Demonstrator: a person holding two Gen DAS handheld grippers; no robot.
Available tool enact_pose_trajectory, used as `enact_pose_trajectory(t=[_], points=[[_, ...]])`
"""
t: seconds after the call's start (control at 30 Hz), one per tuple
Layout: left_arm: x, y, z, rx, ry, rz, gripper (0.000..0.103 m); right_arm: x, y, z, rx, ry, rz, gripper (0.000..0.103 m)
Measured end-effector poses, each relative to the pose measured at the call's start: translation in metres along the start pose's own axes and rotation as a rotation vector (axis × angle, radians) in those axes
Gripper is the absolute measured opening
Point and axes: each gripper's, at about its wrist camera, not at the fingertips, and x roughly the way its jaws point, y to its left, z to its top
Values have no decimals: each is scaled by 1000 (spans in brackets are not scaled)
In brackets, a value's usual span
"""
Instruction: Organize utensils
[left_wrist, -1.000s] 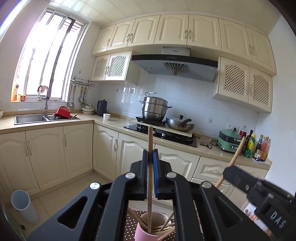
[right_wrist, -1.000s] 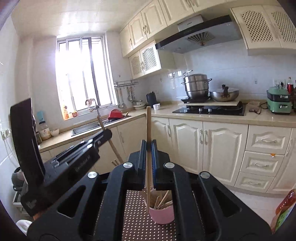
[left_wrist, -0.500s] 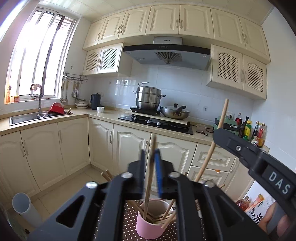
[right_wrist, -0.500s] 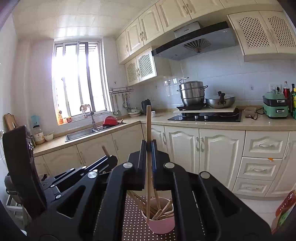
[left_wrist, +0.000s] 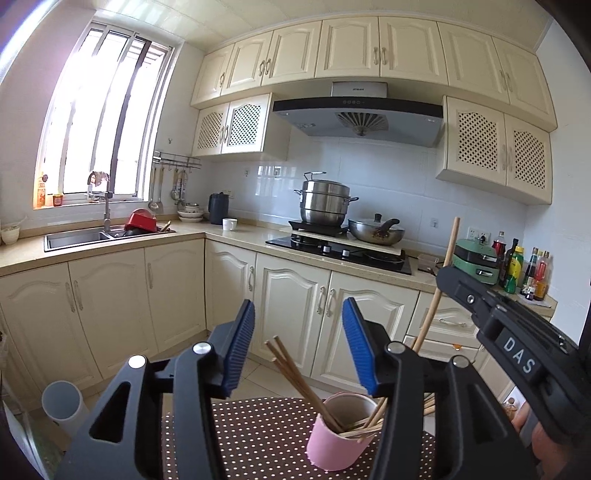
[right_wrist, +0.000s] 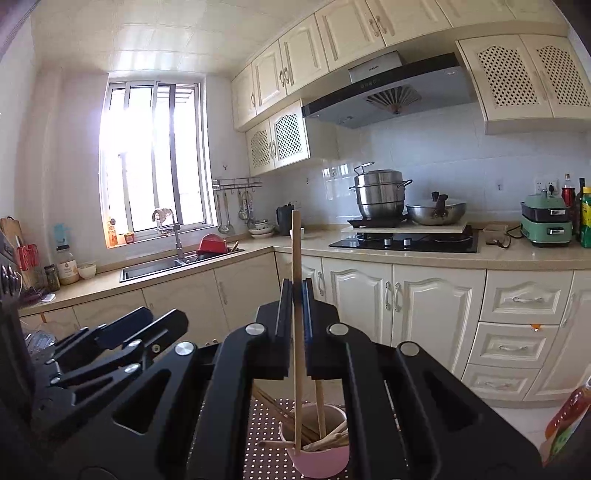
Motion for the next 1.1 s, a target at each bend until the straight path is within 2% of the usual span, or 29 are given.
enact_pose_trajectory(t=[0.2,0.4,0.83,0.93,1.1], points=[[-2,11,-3,6,14,20,49,4,3,2,-16,-30,-21,6],[1,21,-5,-4,26,31,49,13,10,-3,-41,-15,-23,6],[5,31,-14,-8,67,56,49,27,11,-32,-44,110,-15,6],[7,30,-17,1,79,70,54,29,12,-38,-46,136,-9,6],[7,30,-20,21,97,85,56,38,14,-53,-56,230,5,6]])
